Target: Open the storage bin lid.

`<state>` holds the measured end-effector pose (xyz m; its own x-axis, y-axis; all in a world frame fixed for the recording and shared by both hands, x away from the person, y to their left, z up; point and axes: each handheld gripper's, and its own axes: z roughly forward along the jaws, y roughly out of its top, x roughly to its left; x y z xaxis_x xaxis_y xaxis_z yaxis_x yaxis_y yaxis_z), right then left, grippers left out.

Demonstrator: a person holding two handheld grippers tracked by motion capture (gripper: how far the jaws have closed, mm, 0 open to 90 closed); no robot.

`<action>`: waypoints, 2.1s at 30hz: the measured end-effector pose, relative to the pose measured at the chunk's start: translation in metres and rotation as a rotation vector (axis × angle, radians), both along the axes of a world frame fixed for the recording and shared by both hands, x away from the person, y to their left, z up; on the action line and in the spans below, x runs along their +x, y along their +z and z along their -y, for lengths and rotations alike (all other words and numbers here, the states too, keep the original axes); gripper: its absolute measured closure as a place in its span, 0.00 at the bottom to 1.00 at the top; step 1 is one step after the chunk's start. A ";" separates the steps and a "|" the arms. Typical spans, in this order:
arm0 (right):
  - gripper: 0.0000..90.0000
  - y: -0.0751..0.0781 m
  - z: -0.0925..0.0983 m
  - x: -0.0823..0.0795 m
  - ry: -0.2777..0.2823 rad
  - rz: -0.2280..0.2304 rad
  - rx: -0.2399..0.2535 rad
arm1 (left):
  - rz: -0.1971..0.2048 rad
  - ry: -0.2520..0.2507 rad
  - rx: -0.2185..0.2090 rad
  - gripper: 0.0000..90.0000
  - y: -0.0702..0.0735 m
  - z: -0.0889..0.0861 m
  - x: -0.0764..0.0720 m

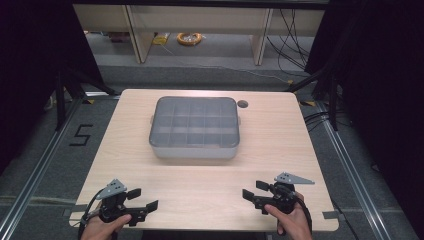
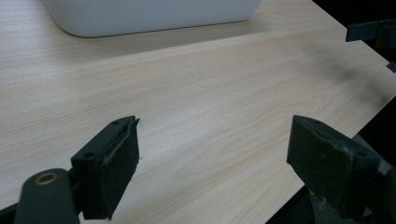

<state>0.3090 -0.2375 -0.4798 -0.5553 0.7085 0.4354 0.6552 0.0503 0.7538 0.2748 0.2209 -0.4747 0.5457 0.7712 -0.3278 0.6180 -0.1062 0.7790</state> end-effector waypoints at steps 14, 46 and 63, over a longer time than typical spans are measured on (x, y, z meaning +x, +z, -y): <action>0.28 0.004 -0.002 0.023 0.002 0.001 0.022 | -0.014 0.010 -0.038 0.18 0.006 -0.001 0.017; 0.29 0.025 -0.002 0.113 -0.072 -0.002 0.073 | -0.016 0.076 -0.134 0.20 0.035 -0.001 0.093; 0.31 0.023 0.002 0.163 -0.139 -0.049 0.148 | -0.055 0.151 -0.103 0.21 0.038 -0.006 0.165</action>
